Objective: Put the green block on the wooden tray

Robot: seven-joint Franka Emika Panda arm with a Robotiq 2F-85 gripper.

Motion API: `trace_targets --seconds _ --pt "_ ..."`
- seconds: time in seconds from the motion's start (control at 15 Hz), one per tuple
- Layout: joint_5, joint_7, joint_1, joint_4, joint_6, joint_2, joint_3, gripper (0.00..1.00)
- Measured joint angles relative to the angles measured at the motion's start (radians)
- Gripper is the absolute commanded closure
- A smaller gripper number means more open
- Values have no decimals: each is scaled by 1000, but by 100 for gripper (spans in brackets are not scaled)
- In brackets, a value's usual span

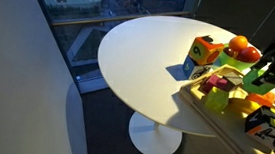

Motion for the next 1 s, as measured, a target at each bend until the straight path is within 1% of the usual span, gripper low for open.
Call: trace_targets --seconds 0.07,0.13,0.2,0.27,0.4,0.47,0.73,1.0 --pt "17 0 8 0 0 0 0 60" --pt "32 0 15 0 0 0 0 17" --pt "39 0 17 0 0 0 0 17" --pt "46 0 18 0 0 0 0 16" --pt "49 1 17 0 0 0 -3 2" --pt "49 2 16 0 0 -1 -7 0" --pt "50 22 1 6 -15 -23 -30 0" --pt "50 79 -46 50 -81 -71 -43 0"
